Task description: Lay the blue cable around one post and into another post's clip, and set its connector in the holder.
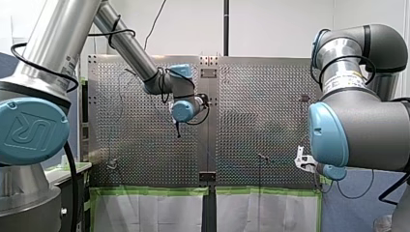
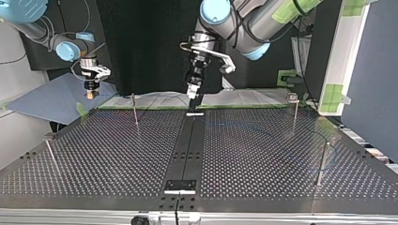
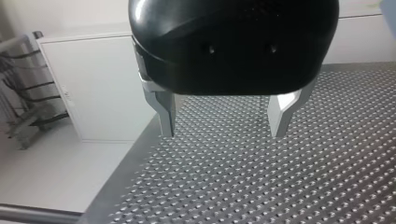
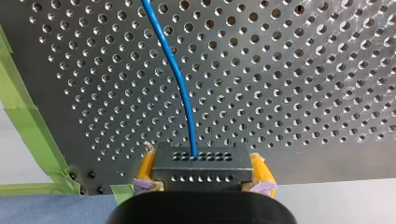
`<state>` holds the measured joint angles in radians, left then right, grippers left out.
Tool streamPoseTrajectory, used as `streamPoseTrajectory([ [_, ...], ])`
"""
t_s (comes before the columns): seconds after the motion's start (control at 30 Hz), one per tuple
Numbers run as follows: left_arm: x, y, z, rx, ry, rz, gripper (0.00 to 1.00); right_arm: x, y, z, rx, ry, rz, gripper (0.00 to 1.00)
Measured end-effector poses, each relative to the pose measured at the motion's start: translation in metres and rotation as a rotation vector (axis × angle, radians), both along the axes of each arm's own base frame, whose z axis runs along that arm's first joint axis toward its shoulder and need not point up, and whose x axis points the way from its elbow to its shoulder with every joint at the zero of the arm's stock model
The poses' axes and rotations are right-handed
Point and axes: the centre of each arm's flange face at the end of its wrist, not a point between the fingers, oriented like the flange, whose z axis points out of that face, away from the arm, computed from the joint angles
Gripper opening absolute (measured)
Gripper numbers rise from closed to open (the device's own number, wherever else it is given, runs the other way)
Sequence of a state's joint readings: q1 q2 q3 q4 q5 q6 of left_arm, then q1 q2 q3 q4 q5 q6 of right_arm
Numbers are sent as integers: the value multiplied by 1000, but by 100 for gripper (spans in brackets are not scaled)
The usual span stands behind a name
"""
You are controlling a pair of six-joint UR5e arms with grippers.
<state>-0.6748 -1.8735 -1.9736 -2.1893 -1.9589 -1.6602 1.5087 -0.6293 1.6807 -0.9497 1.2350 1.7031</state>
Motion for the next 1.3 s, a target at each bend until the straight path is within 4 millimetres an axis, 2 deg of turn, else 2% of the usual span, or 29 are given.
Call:
streamPoseTrajectory([
  [0.13, -7, 8, 2, -16, -16, 20, 98, 0, 0, 0, 0, -1, 0, 0],
  [0.33, -18, 18, -9, -18, -20, 31, 98, 1, 0, 0, -3, -3, 3, 0],
  [0.63, -35, 32, -32, 9, 16, 34, 98, 3, 0, 0, -3, -3, 8, 0],
  [0.97, -62, 56, -66, 69, 93, 48, 98, 5, 1, 0, -2, -3, 11, 0],
  [1.3, -83, 71, -86, 72, 105, 23, 98, 7, 1, 0, -2, -3, 15, 0],
])
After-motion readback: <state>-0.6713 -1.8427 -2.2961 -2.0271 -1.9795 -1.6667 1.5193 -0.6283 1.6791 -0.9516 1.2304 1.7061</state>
